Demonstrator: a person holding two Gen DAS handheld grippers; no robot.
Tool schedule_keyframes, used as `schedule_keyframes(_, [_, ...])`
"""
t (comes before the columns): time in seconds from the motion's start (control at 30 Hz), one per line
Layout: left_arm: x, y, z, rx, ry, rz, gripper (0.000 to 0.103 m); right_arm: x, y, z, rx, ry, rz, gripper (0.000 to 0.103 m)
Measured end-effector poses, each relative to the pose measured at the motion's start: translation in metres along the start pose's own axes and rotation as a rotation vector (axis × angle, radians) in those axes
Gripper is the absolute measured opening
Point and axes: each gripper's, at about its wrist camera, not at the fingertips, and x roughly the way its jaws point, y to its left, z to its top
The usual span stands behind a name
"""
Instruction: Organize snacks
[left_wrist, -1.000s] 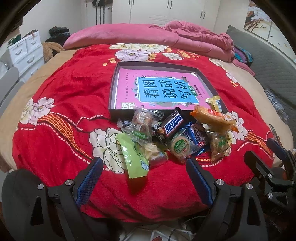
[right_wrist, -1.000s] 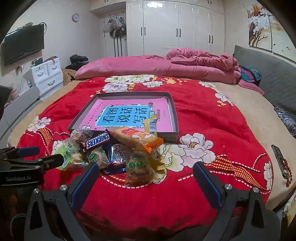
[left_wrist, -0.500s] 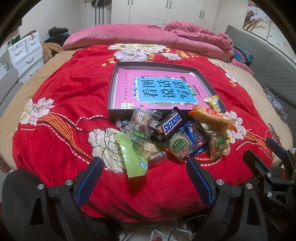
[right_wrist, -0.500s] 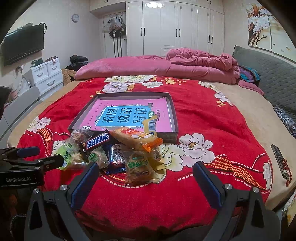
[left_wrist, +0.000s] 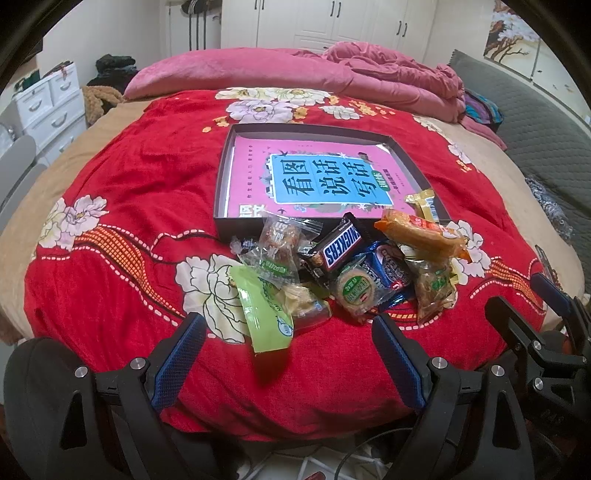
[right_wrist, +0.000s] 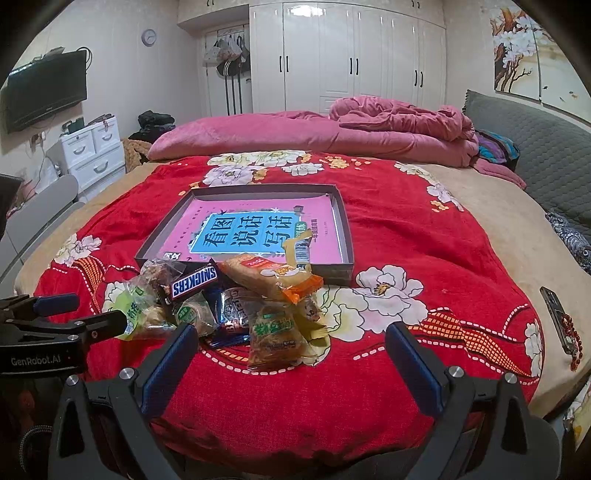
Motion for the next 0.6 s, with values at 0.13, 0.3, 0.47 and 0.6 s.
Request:
schedule_keyframes(0.13, [0.0,-0.001,0.001,0.001,-0.001,-0.003,0.092,0.0,0.0,0.0,0.001,0.0,0.001,0.102])
schedule_keyframes(0.3, [0.001,0.0,0.001,-0.004,0.003,-0.004,0.092,0.001,-0.001,0.0,0.005,0.006,0.005,0.102])
schedule_keyframes(0.47, [0.003,0.007,0.003,-0.022,0.011,-0.009,0.092,0.006,-0.006,0.002,0.032,0.016,0.009,0.102])
schedule_keyframes(0.6, [0.004,0.011,0.006,-0.031,0.011,-0.009,0.092,0.008,-0.009,0.002,0.048,0.022,0.013,0.102])
